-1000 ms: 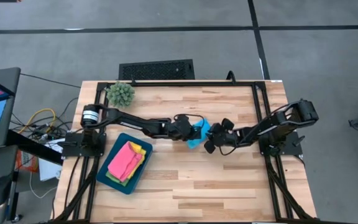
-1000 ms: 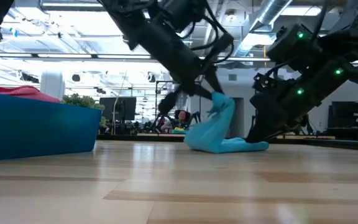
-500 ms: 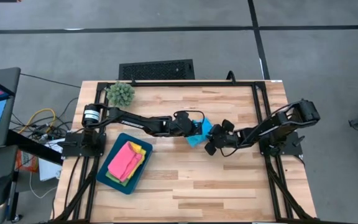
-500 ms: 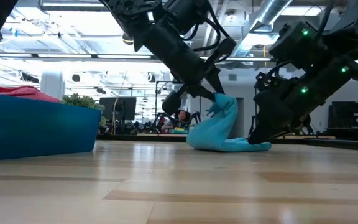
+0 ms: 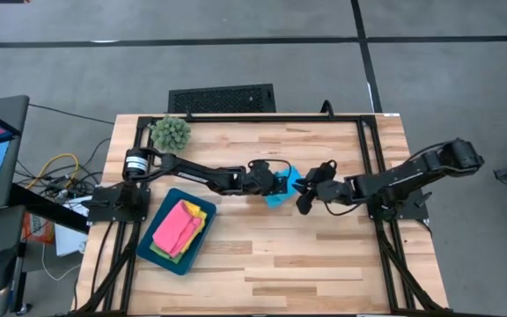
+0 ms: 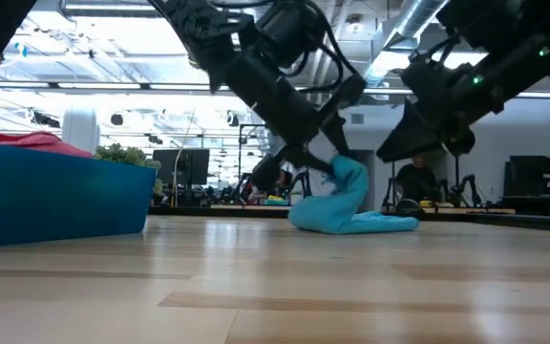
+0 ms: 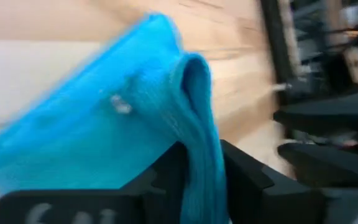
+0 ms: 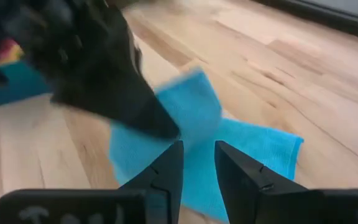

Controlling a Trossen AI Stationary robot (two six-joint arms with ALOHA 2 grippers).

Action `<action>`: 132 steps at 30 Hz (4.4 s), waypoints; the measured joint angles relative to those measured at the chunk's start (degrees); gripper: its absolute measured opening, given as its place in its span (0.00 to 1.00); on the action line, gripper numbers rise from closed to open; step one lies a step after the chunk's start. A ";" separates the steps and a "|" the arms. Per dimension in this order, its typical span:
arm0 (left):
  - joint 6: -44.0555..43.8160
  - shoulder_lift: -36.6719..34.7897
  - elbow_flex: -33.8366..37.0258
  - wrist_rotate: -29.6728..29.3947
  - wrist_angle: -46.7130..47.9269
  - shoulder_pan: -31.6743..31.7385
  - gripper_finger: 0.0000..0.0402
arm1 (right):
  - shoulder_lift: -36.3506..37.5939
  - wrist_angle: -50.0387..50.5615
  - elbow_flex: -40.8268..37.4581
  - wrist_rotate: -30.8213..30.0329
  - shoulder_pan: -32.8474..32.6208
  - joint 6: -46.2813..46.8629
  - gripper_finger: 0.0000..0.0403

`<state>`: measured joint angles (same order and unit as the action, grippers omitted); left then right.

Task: Fold microfiber towels
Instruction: Fold the blue microfiber towel, then put the blue microfiber towel into the blue bin

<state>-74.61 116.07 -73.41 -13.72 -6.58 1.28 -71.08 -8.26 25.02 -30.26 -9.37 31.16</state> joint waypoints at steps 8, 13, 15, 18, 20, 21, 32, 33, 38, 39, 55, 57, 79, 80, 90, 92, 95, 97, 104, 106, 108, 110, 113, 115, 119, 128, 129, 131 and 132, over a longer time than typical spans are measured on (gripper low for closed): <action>-0.36 3.14 -1.85 2.31 -5.43 0.64 0.37 | 0.66 0.97 -0.01 0.28 -0.06 0.16 0.29; -1.90 3.15 -1.85 1.61 -5.39 2.50 0.49 | 2.47 1.35 0.02 0.22 -0.91 0.90 0.29; -2.84 3.15 -1.85 2.57 -5.41 3.39 0.53 | 3.65 1.92 0.00 0.22 -1.23 0.92 0.29; -2.96 3.13 -1.85 4.08 -5.64 4.74 0.57 | 5.39 2.99 0.00 0.32 -1.76 1.38 0.29; -2.91 3.05 -1.85 5.42 -6.96 5.60 0.60 | 6.38 5.11 0.00 0.41 -1.92 3.32 0.29; -2.51 3.01 -1.85 6.25 -8.24 6.11 0.60 | 6.92 7.32 0.00 0.52 -1.97 5.33 0.29; 6.39 -1.95 -1.83 17.62 -13.26 11.92 0.62 | 10.45 25.41 0.00 8.53 -2.01 33.57 0.33; 7.25 -2.58 -1.83 17.75 -13.04 12.16 0.62 | 10.36 25.16 0.02 8.40 -1.92 33.63 0.35; 8.43 -5.11 -1.83 17.97 -11.50 12.56 0.62 | 7.35 24.90 0.00 8.84 0.24 31.48 0.48; 8.85 -5.67 -1.83 17.97 -11.19 12.56 0.62 | 6.30 24.28 0.00 9.28 0.67 31.15 0.51; 13.55 -10.14 -1.83 18.90 -10.28 12.19 0.62 | -0.71 14.60 0.02 15.85 2.55 30.21 0.61; 13.79 -10.14 -1.83 19.18 -9.86 12.21 0.62 | 0.84 14.62 0.02 15.87 2.64 30.31 0.61; 14.16 -10.14 -1.83 20.12 -7.66 12.04 0.62 | -9.96 5.57 0.00 18.18 3.39 30.37 0.55; 14.16 -10.14 -1.83 20.43 -7.66 12.04 0.62 | -10.22 5.23 0.00 18.53 3.39 30.37 0.54; 13.88 -10.14 -1.83 21.83 -7.31 11.23 0.62 | -4.60 4.85 0.00 19.63 3.58 28.38 0.05; 13.90 -10.14 -1.83 22.73 -7.17 10.90 0.62 | -3.07 4.82 0.02 19.40 4.32 27.29 0.04; 14.44 -10.14 -1.83 23.94 -6.00 10.23 0.62 | -1.64 5.21 0.02 18.78 6.08 25.58 0.07; 14.83 -10.14 -1.83 24.13 -5.48 9.79 0.62 | -0.85 5.98 0.55 18.47 7.18 22.60 0.07; 17.14 -10.14 -1.83 23.91 -2.06 8.21 0.62 | -0.76 10.29 1.53 18.15 12.13 14.12 0.02; 18.14 -10.14 -1.83 23.96 0.41 7.43 0.62 | -1.38 10.92 1.55 18.19 13.33 12.83 0.05; 19.45 -10.14 -1.83 23.96 3.06 6.49 0.62 | -1.41 11.11 1.53 18.17 14.10 12.03 0.09; 21.88 -10.14 -1.83 23.91 6.02 5.31 0.62 | -1.38 10.96 1.55 18.17 14.59 11.38 0.14; 25.16 -10.14 -1.83 21.18 11.00 3.26 0.62 | -0.87 11.03 1.55 18.52 15.91 10.34 0.19; 27.67 -10.14 -1.83 17.82 13.35 1.92 0.62 | 0.51 11.02 1.55 19.44 17.42 9.96 0.23; 32.74 -10.14 -1.83 12.32 13.25 -0.24 0.62 | 4.52 11.41 1.55 22.32 20.60 8.77 0.32; 32.96 -7.11 -1.41 10.19 9.18 -1.62 0.62 | 11.20 18.94 1.59 26.13 25.57 5.04 0.51; 32.90 -6.90 -1.21 10.55 9.87 -1.83 0.62 | 10.96 20.25 1.53 26.12 25.68 4.32 0.52; 32.29 -5.07 -1.60 10.31 7.61 -2.38 0.62 | 8.98 20.25 1.62 26.09 25.73 3.21 0.54; 31.72 -4.78 -1.36 9.99 8.68 -2.47 0.62 | 8.30 20.60 1.52 26.34 25.77 2.87 0.54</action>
<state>-42.89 111.28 -74.77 -3.73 2.10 -1.19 -62.78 12.34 26.53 -3.92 16.41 34.03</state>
